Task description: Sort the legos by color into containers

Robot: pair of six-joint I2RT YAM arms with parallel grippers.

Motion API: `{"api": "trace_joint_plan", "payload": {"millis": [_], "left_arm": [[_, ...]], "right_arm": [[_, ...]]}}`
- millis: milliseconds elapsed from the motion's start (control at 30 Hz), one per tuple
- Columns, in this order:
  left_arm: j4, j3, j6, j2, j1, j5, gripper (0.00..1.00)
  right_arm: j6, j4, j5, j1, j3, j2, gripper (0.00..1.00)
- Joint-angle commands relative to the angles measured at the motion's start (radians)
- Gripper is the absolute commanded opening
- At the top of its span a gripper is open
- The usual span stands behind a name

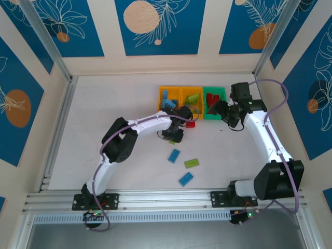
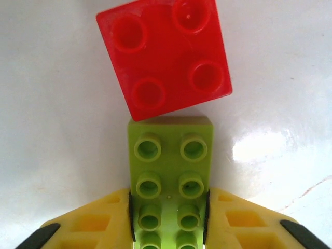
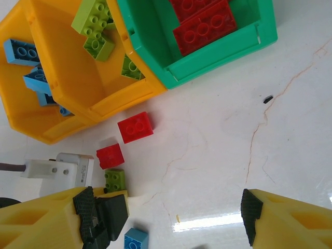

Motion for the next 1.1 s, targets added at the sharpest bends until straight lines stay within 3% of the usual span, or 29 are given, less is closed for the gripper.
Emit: {"api": "trace_joint_plan", "payload": {"millis": [0, 167, 300, 467, 633, 733, 900, 1067], "left_arm": [[-0.022, -0.041, 0.030, -0.031, -0.006, 0.077, 0.29], [0.004, -0.046, 0.064, -0.149, -0.006, 0.080, 0.27], [0.012, 0.052, 0.093, -0.187, -0.006, 0.031, 0.27], [0.017, 0.314, 0.143, -0.047, 0.014, -0.130, 0.27], [0.057, 0.611, 0.166, 0.150, 0.069, -0.167, 0.27], [0.081, 0.759, 0.181, 0.244, 0.090, -0.166, 0.33], [0.189, 0.781, 0.217, 0.274, 0.108, -0.135, 0.51], [0.181, 0.781, 0.223, 0.241, 0.108, -0.133, 0.53]], "right_arm": [[-0.007, -0.035, -0.025, 0.009, 0.038, -0.022, 0.77], [0.000, -0.034, -0.032, 0.019, 0.049, -0.040, 0.77], [0.009, -0.028, -0.032, 0.022, 0.062, -0.035, 0.77], [0.017, -0.017, -0.033, 0.025, 0.067, -0.029, 0.77], [0.011, -0.029, -0.017, 0.027, 0.074, -0.034, 0.77], [0.009, -0.036, -0.005, 0.027, 0.077, -0.042, 0.77], [0.009, -0.044, -0.004, 0.027, 0.079, -0.055, 0.78], [0.006, -0.061, 0.004, 0.027, 0.070, -0.074, 0.78]]}}
